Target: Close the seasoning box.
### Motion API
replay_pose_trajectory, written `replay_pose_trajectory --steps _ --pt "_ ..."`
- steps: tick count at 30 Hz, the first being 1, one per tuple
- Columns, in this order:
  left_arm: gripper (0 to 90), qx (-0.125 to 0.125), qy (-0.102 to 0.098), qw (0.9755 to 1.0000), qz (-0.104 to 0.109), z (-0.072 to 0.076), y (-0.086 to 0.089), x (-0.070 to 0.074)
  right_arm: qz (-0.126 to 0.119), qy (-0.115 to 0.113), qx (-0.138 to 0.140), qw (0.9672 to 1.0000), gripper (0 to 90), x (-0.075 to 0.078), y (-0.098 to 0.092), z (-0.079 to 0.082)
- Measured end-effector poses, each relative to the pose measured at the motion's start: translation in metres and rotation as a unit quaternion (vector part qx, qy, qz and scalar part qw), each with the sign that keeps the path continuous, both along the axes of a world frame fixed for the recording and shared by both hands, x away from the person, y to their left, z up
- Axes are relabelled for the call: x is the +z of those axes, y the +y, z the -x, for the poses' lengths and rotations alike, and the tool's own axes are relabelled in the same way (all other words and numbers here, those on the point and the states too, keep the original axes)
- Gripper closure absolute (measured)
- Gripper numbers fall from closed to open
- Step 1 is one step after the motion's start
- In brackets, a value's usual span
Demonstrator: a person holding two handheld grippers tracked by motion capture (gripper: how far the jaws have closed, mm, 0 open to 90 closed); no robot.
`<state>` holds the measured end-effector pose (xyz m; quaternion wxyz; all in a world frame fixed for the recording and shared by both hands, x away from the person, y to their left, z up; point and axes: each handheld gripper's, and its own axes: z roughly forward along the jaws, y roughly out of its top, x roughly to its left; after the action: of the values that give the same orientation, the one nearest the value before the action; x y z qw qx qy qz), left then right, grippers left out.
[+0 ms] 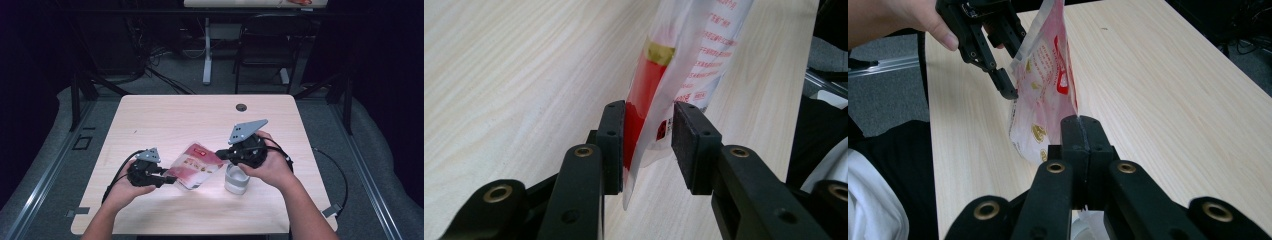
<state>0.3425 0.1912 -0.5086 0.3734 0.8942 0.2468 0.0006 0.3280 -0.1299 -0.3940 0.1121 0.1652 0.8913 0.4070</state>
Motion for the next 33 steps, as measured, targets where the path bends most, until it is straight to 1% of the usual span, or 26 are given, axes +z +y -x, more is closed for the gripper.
replay_pose_trajectory --steps 1,3,5,6,8,9,10,11,14,15,16,17,19,20,21,25,27,28,33 --pt "67.5 0.001 0.001 1.0 -0.001 0.0 0.0 -0.002 0.003 0.002 0.0 1.0 90.0 -0.001 0.001 0.0" --pt "67.3 0.007 -0.002 0.9999 -0.012 0.0 -0.002 -0.005 0.007 0.001 0.0 1.0 90.0 -0.005 0.002 0.0" --pt "66.9 0.003 0.005 0.9999 -0.012 -0.001 -0.003 -0.009 0.01 0.003 0.001 0.9999 90.0 -0.008 0.003 -0.001" --pt "66.6 0.007 0.003 0.9998 -0.017 0.0 -0.003 -0.009 0.01 0.004 0.0 0.9999 90.0 -0.009 0.003 -0.001" --pt "64.9 0.008 0.007 0.9998 -0.016 0.0 -0.003 -0.012 0.014 0.003 0.001 0.9999 90.0 -0.01 0.004 -0.001" --pt "63.3 0.01 0.003 0.9998 -0.017 0.0 -0.004 -0.012 0.015 0.002 0.005 0.9999 90.0 -0.01 0.005 -0.001" --pt "61.3 0.007 0.005 0.9999 -0.013 -0.001 -0.004 -0.012 0.013 -0.001 0.004 0.9999 90.0 -0.01 0.006 0.0" --pt "58.5 0.012 -0.004 0.9998 -0.017 0.0 -0.004 -0.011 0.014 -0.001 0.006 0.9999 90.0 -0.01 0.007 0.001" --pt "56.0 0.01 -0.014 0.9997 -0.017 0.002 -0.004 -0.01 0.013 -0.002 0.012 0.9998 90.0 -0.009 0.008 0.001" --pt "55.9 0.006 -0.01 0.9999 -0.011 0.002 -0.003 -0.009 0.013 -0.001 0.012 0.9998 90.0 -0.009 0.008 0.001" --pt "55.8 0.009 -0.015 0.9997 -0.016 0.003 -0.004 -0.008 0.016 -0.003 0.013 0.9998 90.0 -0.009 0.009 0.001" --pt "55.9 0.005 -0.014 0.9998 -0.012 0.003 -0.003 -0.008 0.014 -0.001 0.016 0.9998 90.0 -0.009 0.009 0.002" --pt "55.6 0.005 -0.017 0.9998 -0.011 0.004 -0.002 -0.006 0.013 -0.002 0.019 0.9997 90.0 -0.008 0.011 0.002" --pt "55.5 0.01 -0.02 0.9997 -0.012 0.005 -0.002 -0.004 0.01 -0.002 0.02 0.9997 90.0 -0.008 0.012 0.003" --pt "55.0 0.005 -0.018 0.9998 -0.005 0.004 -0.001 -0.004 0.012 -0.001 0.024 0.9996 90.0 -0.008 0.013 0.003" --pt "53.1 0.004 -0.029 0.9996 -0.001 0.007 0.001 0.003 0.006 0.0 0.029 0.9996 90.0 -0.007 0.019 0.004" --pt "52.9 0.0 -0.034 0.9994 0.002 0.008 0.002 0.006 0.003 0.005 0.034 0.9994 90.0 -0.006 0.021 0.004" --pt "52.7 -0.002 -0.034 0.9994 0.007 0.009 0.003 0.007 0.002 0.005 0.036 0.9993 90.0 -0.006 0.023 0.003" --pt "52.5 -0.001 -0.042 0.999 0.014 0.012 0.006 0.013 -0.004 0.011 0.046 0.9989 89.7 -0.004 0.032 0.003"
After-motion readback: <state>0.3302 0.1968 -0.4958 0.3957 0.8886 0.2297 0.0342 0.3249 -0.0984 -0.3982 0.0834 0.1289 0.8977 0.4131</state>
